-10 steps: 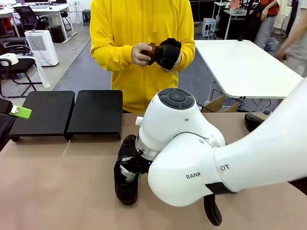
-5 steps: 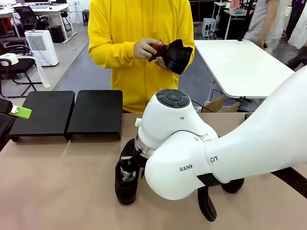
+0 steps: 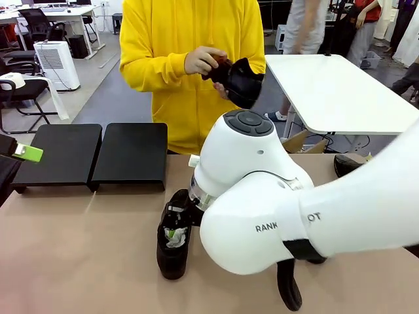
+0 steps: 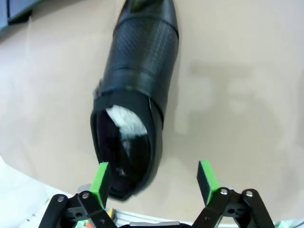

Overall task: Organize the shoes by placing them on the stand.
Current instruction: Pick up one Shoe and place it in the middle of the table, then place the Shoe from the middle of the table onto the Shoes Stand.

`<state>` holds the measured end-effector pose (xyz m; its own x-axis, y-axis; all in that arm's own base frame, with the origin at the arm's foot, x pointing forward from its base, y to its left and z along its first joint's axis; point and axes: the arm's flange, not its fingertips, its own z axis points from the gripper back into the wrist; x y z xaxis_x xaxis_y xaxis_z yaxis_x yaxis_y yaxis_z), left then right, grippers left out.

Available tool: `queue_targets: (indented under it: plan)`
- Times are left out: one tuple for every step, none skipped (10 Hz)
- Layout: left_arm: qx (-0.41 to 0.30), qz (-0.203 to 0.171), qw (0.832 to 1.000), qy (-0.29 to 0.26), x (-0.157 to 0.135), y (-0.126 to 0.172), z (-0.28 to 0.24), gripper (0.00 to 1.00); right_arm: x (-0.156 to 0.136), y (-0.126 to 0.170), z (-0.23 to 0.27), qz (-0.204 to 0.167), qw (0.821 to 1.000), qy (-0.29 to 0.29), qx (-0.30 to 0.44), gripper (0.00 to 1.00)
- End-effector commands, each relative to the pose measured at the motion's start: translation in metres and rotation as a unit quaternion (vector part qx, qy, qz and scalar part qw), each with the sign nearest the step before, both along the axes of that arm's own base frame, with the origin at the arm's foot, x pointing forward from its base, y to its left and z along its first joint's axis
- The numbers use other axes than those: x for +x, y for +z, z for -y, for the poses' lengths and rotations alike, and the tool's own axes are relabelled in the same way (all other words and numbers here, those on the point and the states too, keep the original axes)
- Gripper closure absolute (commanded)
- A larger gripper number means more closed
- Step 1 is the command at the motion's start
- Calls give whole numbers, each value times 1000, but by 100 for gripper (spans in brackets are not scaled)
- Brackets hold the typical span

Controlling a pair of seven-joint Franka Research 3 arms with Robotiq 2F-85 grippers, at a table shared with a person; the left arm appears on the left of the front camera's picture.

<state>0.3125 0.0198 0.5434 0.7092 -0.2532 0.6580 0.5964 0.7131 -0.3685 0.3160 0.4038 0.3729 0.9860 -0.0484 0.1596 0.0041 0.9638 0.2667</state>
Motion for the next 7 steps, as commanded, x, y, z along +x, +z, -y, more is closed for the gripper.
queue_targets:
  plan:
    - [-9, 7, 1000, -9, 0, -2, 0, 8, 12, -5, -3, 1, 1000, -6, 6, 0]
    - [-9, 7, 1000, -9, 0, -2, 0, 8, 12, -5, -3, 1, 1000, -6, 6, 0]
    - [-9, 7, 1000, -9, 0, -2, 0, 8, 12, -5, -3, 1, 1000, -6, 6, 0]
    - [-9, 7, 1000, -9, 0, -2, 0, 8, 12, -5, -3, 1, 1000, -6, 6, 0]
    - [-9, 7, 1000, -9, 0, -2, 0, 8, 12, -5, -3, 1, 1000, -6, 6, 0]
    - [-9, 7, 1000, -9, 0, -2, 0, 8, 12, -5, -3, 1, 1000, -6, 6, 0]
    - [-9, 7, 1000, -9, 0, -2, 0, 8, 12, -5, -3, 1, 1000, -6, 6, 0]
